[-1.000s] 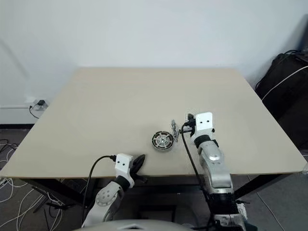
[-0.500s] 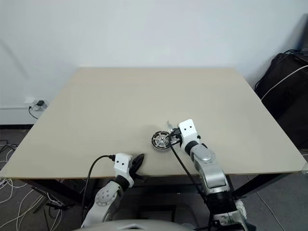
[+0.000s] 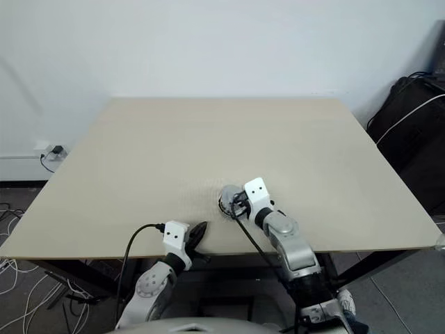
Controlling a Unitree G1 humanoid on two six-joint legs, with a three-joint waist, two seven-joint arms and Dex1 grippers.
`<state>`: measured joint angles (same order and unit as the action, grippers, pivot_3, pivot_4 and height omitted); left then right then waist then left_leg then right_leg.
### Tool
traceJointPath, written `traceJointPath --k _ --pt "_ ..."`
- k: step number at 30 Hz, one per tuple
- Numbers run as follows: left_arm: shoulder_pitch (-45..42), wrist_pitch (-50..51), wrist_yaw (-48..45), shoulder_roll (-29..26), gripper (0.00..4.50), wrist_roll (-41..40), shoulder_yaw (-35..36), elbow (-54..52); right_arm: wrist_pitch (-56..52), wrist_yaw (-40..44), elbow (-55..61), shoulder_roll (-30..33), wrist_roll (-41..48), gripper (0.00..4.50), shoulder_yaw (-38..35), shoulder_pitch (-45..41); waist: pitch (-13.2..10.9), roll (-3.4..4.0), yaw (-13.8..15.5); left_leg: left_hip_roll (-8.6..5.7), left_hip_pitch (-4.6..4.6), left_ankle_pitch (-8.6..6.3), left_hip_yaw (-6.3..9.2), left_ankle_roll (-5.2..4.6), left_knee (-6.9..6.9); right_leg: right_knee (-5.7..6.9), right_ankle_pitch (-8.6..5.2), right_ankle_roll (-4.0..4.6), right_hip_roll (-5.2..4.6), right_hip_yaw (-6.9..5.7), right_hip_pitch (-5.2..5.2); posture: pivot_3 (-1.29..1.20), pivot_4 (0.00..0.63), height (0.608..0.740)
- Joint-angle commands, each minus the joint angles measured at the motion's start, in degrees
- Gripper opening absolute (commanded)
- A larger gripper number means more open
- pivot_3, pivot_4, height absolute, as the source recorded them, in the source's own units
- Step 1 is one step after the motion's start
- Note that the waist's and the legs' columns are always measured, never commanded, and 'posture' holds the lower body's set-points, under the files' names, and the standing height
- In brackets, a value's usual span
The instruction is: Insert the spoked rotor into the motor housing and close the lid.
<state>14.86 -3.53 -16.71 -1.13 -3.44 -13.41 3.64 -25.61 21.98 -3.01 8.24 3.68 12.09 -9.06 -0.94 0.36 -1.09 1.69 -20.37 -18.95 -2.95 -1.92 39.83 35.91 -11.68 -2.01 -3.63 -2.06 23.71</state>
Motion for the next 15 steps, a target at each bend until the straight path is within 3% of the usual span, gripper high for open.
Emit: traceJointPath --k 1,6,11,15 --pt "-1.03 -2.25 -0.11 0.31 0.00 -0.14 0.15 0.53 0.57 0.56 -2.12 -0.76 -0.95 0.02 1.96 -1.27 0.02 0.02 -0.11 0.00 0.00 0.00 0.00 0.00 0.00 0.00 0.00 0.01 0.00 0.00 -0.01 0.00 0.000 0.740" --pt "-1.07 -3.12 -0.17 0.31 0.00 -0.21 0.26 1.46 -0.76 1.42 -2.45 -0.79 -1.89 0.02 4.18 -1.17 0.09 -0.03 -0.25 0.02 0.16 0.00 -0.01 0.00 0.00 0.01 -0.08 -0.12 0.00 0.00 -0.15 0.00 0.000 0.740" --pt "-0.93 -3.84 -0.22 0.33 0.00 -0.33 0.32 2.09 0.44 3.19 2.86 -2.54 4.43 0.02 -0.51 -0.82 0.05 -0.06 -0.23 0.03 0.27 0.00 -0.01 0.00 0.00 0.04 -0.08 -0.13 0.00 0.01 -0.25 0.00 0.000 0.740" --pt "-0.91 -3.20 -0.21 0.50 0.00 -0.32 0.15 1.25 5.01 3.46 4.68 -0.15 2.49 0.02 -0.73 -1.43 0.04 -0.05 -0.14 0.03 0.11 0.00 -0.01 0.00 0.00 0.04 -0.07 -0.13 0.00 0.01 -0.07 0.00 0.000 0.740"
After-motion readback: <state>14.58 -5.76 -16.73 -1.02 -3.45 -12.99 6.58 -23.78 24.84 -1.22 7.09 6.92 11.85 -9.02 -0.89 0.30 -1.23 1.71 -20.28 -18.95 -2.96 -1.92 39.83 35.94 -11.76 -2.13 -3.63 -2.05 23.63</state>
